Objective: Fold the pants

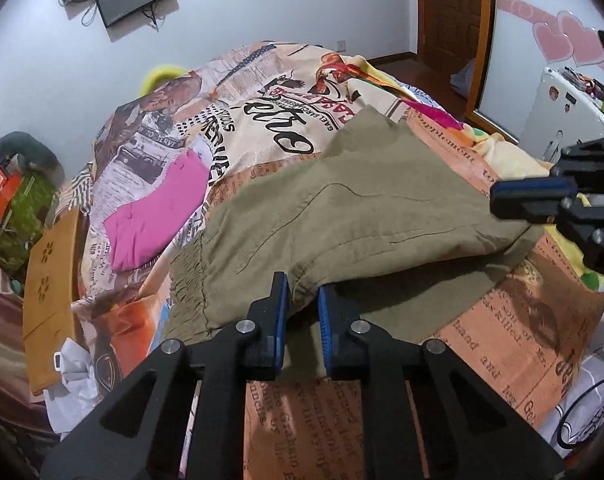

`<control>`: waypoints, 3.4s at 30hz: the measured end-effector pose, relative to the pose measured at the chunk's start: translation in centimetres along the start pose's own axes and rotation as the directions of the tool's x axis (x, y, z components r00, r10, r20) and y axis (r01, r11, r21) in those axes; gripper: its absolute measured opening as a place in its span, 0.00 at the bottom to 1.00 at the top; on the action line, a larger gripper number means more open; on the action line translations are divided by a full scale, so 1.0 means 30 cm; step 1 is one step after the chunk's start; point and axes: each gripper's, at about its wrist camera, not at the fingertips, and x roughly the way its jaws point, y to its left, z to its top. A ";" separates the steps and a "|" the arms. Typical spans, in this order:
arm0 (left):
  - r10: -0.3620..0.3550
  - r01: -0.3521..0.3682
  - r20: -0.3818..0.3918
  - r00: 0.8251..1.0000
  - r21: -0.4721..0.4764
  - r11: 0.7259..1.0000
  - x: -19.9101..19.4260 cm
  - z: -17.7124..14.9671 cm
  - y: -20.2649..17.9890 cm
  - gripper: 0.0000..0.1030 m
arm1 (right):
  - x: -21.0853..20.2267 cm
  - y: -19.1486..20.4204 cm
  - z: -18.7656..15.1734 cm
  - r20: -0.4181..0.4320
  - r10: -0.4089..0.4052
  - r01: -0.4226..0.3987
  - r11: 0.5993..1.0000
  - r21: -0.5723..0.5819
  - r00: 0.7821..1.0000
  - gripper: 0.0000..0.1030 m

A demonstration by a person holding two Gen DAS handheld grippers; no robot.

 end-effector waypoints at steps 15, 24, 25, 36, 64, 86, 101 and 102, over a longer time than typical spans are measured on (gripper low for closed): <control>-0.005 0.005 0.029 1.000 -0.005 1.000 -0.030 0.022 0.001 0.13 | 0.155 0.028 -0.025 -0.092 -0.027 0.026 0.999 -0.020 0.995 0.25; -0.057 0.056 0.069 0.996 0.019 0.998 -0.093 0.042 -0.021 0.13 | 0.023 0.043 0.004 -0.003 -0.099 0.098 0.989 -0.115 0.995 0.06; -0.068 0.066 0.062 0.996 0.023 0.998 -0.089 0.037 -0.027 0.13 | 0.019 0.040 -0.002 -0.010 -0.096 0.094 0.989 -0.117 0.995 0.06; -0.118 0.116 -0.069 0.991 -0.035 0.993 -0.001 -0.078 -0.016 0.26 | 0.112 0.015 -0.091 -0.164 0.018 -0.016 1.000 0.010 0.986 0.13; -0.059 0.008 -0.134 0.989 -0.353 0.936 0.083 -0.168 0.325 0.66 | -0.059 -0.275 -0.275 -0.158 -0.064 0.128 0.893 0.431 0.985 0.47; 0.024 -0.044 -0.073 0.997 -0.289 0.956 0.033 -0.150 0.264 0.49 | -0.092 -0.231 -0.261 -0.096 -0.190 0.211 0.926 0.312 0.977 0.11; 0.029 -0.057 -0.096 0.995 -0.306 0.950 0.033 -0.173 0.304 0.66 | -0.057 -0.255 -0.273 -0.211 -0.187 0.251 0.909 0.334 0.959 0.30; 0.038 -0.065 -0.091 0.995 -0.313 0.947 0.026 -0.166 0.317 0.67 | -0.074 -0.258 -0.263 -0.197 -0.203 0.260 0.906 0.333 0.959 0.33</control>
